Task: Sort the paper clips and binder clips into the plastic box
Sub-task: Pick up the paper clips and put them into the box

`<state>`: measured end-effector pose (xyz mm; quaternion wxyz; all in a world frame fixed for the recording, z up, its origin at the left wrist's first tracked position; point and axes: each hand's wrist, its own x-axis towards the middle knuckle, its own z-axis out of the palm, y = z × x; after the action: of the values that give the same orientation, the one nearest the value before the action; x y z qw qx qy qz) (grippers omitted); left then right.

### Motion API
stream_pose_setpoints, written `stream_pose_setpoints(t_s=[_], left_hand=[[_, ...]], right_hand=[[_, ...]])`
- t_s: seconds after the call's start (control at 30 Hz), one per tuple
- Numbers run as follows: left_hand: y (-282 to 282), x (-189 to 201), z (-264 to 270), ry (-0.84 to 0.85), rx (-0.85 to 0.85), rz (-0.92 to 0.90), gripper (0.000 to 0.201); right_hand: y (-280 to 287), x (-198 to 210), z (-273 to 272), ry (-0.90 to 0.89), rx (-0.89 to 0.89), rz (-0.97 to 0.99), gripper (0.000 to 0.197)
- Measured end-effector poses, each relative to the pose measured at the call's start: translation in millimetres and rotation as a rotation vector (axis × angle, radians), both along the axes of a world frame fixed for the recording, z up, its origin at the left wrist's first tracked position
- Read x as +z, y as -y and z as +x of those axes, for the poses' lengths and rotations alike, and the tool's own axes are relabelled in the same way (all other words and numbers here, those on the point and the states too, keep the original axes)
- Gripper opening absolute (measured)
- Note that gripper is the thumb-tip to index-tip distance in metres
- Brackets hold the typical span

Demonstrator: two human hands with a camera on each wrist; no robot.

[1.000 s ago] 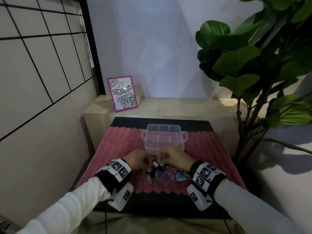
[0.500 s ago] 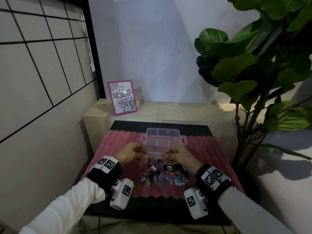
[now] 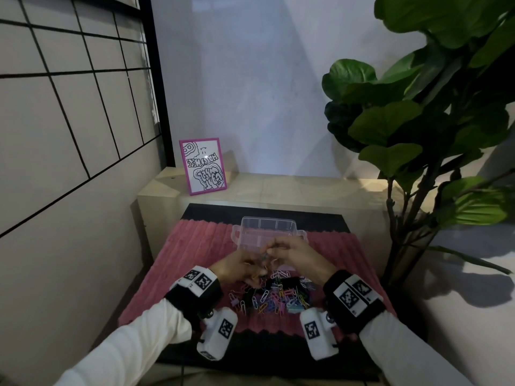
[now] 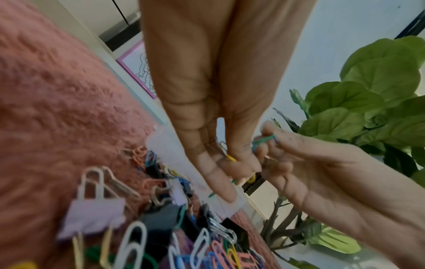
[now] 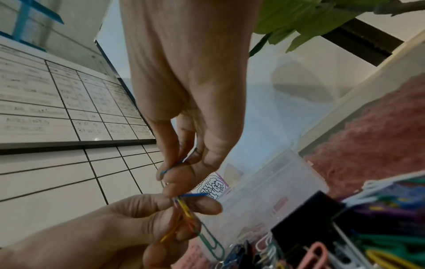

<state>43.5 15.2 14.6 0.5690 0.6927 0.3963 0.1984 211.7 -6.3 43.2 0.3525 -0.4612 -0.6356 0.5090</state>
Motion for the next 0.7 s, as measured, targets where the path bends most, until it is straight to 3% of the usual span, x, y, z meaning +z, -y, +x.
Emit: stream_pose_setpoints(t_s=[0.13, 0.3, 0.7], left_hand=[[2.7, 3.2, -0.4, 0.025, 0.049, 0.031, 0.011], [1.9, 10.3, -15.3, 0.017, 0.114, 0.116, 0.014], [-6.0, 26.0, -20.9, -0.314, 0.077, 0.486, 0.010]], right_hand=[[-1.5, -1.3, 0.7, -0.143, -0.069, -0.034, 0.023], [-2.3, -6.7, 9.5, -0.181, -0.197, 0.022, 0.016], [-2.8, 1.0, 5.6, -0.015, -0.069, 0.073, 0.008]])
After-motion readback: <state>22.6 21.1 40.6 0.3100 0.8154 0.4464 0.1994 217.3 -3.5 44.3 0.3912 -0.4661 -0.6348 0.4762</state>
